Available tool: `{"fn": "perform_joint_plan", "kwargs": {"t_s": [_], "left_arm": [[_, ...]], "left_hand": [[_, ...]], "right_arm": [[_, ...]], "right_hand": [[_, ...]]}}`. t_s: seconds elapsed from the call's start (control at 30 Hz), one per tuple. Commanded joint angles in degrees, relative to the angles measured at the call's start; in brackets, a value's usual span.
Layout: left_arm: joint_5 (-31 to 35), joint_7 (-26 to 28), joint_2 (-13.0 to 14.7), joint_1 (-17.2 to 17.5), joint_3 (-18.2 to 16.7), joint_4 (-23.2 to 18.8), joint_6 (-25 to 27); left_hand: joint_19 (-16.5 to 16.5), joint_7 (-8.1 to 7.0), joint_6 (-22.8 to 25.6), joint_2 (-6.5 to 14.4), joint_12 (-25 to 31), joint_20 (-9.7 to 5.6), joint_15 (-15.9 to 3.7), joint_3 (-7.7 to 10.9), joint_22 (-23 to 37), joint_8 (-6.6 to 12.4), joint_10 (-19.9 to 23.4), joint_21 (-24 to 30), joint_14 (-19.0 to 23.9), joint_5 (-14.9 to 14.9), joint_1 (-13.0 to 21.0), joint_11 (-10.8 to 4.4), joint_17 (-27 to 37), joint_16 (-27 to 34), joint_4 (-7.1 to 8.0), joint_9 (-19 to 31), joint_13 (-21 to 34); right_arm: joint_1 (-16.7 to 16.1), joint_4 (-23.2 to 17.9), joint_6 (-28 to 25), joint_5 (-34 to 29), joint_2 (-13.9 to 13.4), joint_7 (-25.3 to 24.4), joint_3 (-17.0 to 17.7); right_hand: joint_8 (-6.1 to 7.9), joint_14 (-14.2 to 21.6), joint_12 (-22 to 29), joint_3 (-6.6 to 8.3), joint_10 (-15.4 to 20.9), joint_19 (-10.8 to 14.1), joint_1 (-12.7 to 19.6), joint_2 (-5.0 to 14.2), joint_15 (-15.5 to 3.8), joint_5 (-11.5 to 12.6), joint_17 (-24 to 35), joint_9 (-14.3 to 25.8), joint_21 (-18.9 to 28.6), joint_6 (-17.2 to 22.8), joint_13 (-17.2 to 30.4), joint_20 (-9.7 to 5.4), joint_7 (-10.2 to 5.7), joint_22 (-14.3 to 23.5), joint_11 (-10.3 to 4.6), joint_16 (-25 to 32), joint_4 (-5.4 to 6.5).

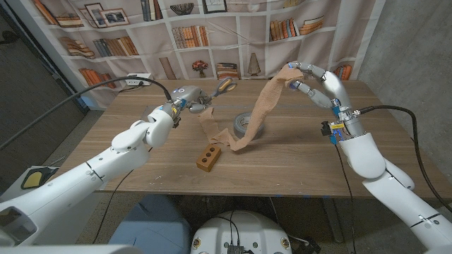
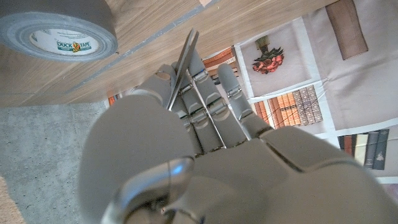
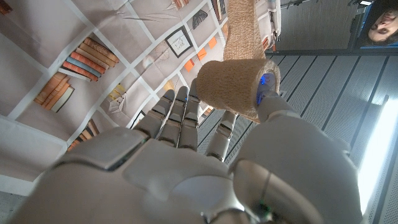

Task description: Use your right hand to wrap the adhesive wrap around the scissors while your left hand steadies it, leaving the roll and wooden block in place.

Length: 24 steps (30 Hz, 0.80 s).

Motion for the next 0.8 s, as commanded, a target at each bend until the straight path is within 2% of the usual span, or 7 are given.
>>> {"fn": "perform_joint_plan", "kwargs": {"t_s": [0.03, 0.33, 0.53, 0.8], "left_arm": [[1.44, -2.10, -3.09, -4.11, 3.49, 3.56, -3.33], [3.43, -3.96, -4.72, -6.81, 5.80, 5.51, -5.50], [4.28, -4.75, -6.11, -8.17, 7.14, 6.83, -6.72], [5.72, -5.72, -6.67, -8.77, 8.59, 7.36, -8.65]], "left_hand": [[-0.29, 0.14, 0.47, 0.63, -0.11, 0.06, -1.07, 0.46, -0.05, -0.07, 0.52, 0.42, 1.02, 0.36, 0.16, -0.45, -0.15, -0.39, -0.02, 0.10, 1.68], [-0.41, -0.03, 0.51, 0.65, -0.29, 0.02, -1.05, 0.43, -0.51, -0.14, 0.56, 0.83, 1.16, 0.34, 0.16, -0.40, -0.20, -0.51, -0.01, 0.15, 1.68], [-0.62, 0.03, 0.50, 0.66, -0.43, 0.15, -1.06, 0.45, -0.81, -0.20, 0.51, 1.08, 1.15, 0.33, 0.20, -0.41, -0.18, -0.61, -0.03, 0.18, 1.70], [-0.88, -0.03, 0.50, 0.68, -0.56, 0.16, -1.05, 0.49, -1.29, -0.28, 0.47, 1.48, 1.04, 0.32, 0.20, -0.34, -0.11, -0.78, -0.01, 0.22, 1.86]], "right_arm": [[-0.36, -2.59, 0.51, -1.07, 1.76, 1.21, 1.71], [0.50, -2.96, 1.75, -0.94, 2.31, 3.02, 1.19], [2.57, -2.71, 2.35, -0.35, 2.76, 4.22, 0.10], [5.29, -2.62, 1.72, 0.39, 2.91, 6.01, -1.68]], "right_hand": [[-0.24, -0.51, 0.27, -0.09, 16.67, -0.23, 9.65, 9.76, -11.14, 0.13, 0.13, 0.31, -0.02, 2.54, 2.74, -0.14, 2.15, 0.26, -16.75, 0.13, 0.18], [-0.50, -0.41, 0.28, -0.04, 16.77, -0.19, 9.86, 9.82, -11.23, 0.21, 0.07, 0.38, 0.02, 2.69, 2.93, -0.18, 2.31, 0.26, -16.42, 0.18, 0.18], [-0.67, -0.40, 0.27, -0.06, 16.83, -0.16, 9.94, 9.81, -11.22, 0.22, 0.06, 0.43, 0.03, 2.73, 3.00, -0.23, 2.35, 0.25, -16.58, 0.20, 0.19], [-0.92, -0.37, 0.30, -0.07, 16.91, -0.16, 10.05, 9.82, -11.21, 0.25, 0.02, 0.49, 0.04, 2.70, 3.17, -0.22, 2.38, 0.25, -16.74, 0.22, 0.21]]}}
